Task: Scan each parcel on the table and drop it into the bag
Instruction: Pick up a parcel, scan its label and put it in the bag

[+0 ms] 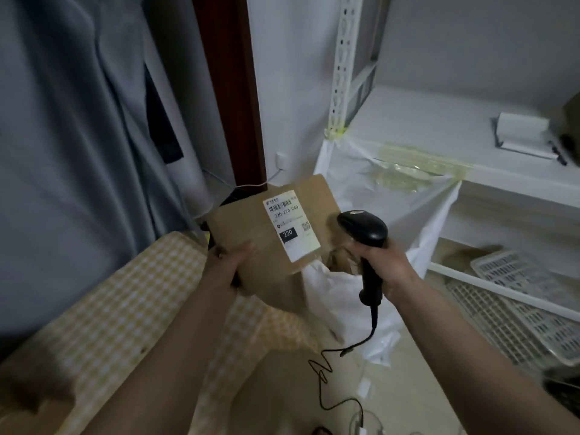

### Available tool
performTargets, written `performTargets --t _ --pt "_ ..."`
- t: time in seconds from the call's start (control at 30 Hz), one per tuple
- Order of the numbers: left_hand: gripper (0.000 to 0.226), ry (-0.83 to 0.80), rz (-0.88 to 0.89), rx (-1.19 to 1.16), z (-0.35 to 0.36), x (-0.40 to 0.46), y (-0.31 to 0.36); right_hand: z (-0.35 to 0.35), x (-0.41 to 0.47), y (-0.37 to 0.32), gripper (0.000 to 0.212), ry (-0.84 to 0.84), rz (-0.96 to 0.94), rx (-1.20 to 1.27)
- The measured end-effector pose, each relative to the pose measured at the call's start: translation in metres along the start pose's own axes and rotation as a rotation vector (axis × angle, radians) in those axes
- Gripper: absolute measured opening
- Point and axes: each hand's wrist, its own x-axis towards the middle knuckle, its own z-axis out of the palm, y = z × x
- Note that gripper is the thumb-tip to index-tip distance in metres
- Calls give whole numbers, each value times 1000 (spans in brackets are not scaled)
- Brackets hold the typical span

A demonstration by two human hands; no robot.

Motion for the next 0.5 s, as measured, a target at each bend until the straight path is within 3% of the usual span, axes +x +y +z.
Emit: performTargets --t 0.23,0.33,0.5 --pt "105 -47 -45 47 74 60 -16 -43 46 -9 10 77 35 144" --pt "97 -111 -153 132 109 91 -30 -60 67 -1 13 142 80 194" --pt "77 -73 -254 433 173 154 -54 -80 109 10 22 274 128 237"
